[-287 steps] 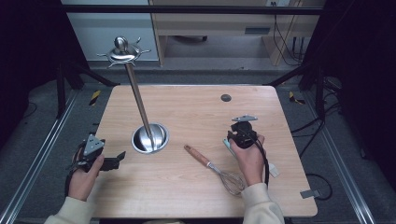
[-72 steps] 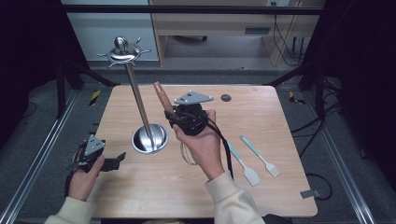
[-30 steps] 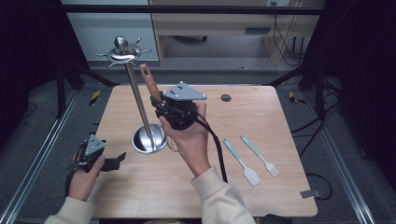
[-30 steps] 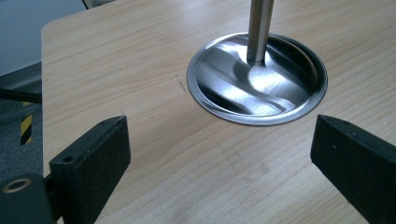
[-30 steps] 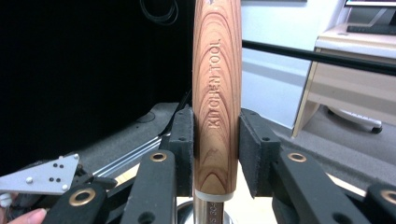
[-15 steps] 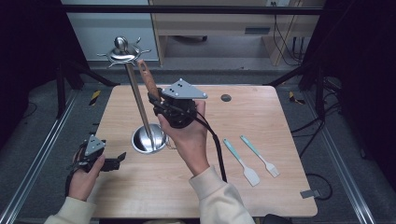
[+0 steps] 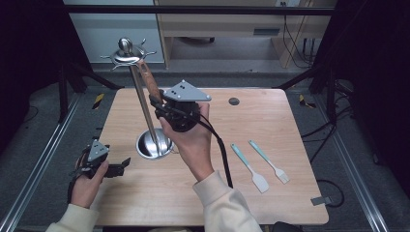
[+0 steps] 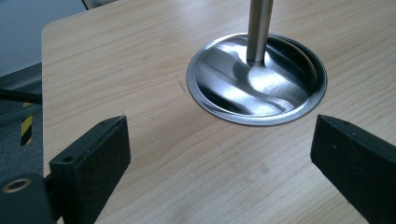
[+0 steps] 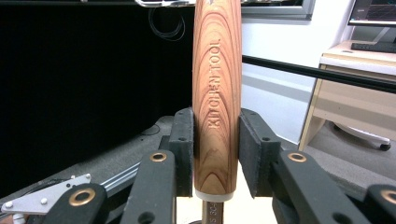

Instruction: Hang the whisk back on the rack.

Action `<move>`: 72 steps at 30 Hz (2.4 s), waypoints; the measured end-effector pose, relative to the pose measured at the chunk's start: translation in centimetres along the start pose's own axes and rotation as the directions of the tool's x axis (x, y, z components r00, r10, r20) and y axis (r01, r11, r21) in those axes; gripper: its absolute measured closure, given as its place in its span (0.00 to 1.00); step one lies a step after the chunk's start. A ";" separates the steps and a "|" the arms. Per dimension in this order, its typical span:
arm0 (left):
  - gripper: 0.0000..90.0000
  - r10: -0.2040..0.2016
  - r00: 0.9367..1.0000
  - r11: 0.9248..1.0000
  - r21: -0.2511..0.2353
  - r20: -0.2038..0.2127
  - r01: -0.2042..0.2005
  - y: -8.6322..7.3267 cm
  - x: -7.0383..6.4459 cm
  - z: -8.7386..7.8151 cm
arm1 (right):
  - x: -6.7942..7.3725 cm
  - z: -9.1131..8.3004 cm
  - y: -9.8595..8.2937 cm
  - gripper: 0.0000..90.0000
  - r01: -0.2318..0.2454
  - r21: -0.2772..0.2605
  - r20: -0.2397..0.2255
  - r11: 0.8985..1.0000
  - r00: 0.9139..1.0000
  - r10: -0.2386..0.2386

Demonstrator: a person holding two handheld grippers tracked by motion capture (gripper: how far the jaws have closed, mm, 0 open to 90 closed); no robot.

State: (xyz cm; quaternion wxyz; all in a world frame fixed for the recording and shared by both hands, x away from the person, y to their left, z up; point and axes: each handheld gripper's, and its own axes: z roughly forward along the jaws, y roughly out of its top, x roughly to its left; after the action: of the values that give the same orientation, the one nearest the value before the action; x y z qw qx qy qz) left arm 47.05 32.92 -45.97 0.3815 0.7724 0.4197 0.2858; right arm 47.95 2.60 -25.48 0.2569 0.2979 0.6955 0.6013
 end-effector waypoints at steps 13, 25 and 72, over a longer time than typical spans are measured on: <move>0.05 -0.001 1.000 1.000 -0.001 0.001 0.001 0.0 0.0 0.0 | 0.3 0.3 0.0 0.76 0.002 0.005 -0.005 1.000 1.000 -0.002; 0.05 0.000 1.000 1.000 0.000 0.002 0.000 0.0 0.0 0.0 | 0.3 0.6 0.0 0.76 0.005 0.012 -0.007 1.000 1.000 -0.005; 0.05 0.009 1.000 1.000 0.002 0.010 -0.009 0.0 -0.1 0.0 | 0.3 2.7 -0.5 0.76 -0.001 0.030 0.012 1.000 1.000 0.001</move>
State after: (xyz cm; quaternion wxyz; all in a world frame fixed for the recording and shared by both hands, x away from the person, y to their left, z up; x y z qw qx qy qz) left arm 47.02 32.87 -45.92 0.3816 0.7760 0.4146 0.2834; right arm 49.63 4.61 -26.37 0.2561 0.3055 0.7027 0.5893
